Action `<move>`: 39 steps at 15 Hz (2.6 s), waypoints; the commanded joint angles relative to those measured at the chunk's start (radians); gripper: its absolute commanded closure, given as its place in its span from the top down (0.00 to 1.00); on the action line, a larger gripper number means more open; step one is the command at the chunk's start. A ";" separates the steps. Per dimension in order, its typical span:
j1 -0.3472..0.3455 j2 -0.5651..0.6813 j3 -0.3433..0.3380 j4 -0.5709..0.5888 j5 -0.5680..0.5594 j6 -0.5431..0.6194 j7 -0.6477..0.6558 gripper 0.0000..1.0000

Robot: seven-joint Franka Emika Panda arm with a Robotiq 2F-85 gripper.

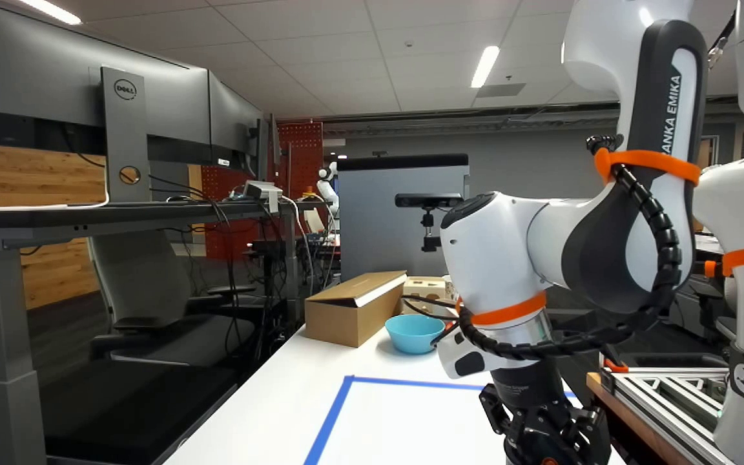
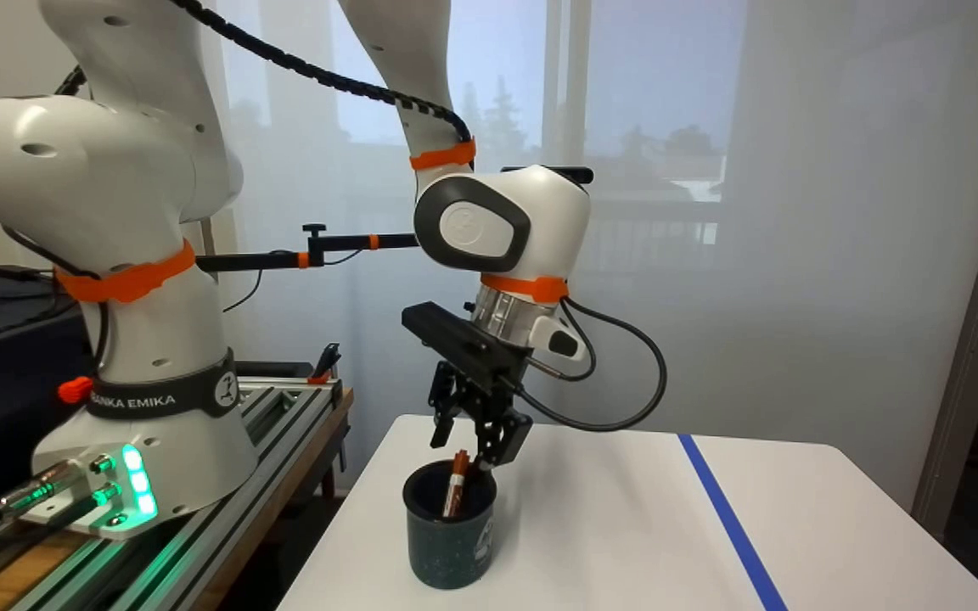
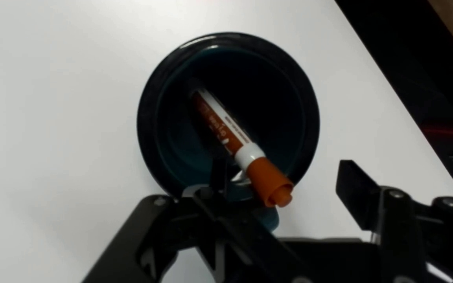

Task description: Remove the marker from the cup and put it on the table

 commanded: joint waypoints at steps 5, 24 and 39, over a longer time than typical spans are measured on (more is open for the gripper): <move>-0.010 -0.012 0.005 -0.008 -0.012 0.019 0.033 0.39; -0.016 -0.078 -0.004 -0.019 -0.011 0.003 0.043 0.04; 0.030 -0.387 -0.006 -0.029 0.054 -0.177 0.057 0.05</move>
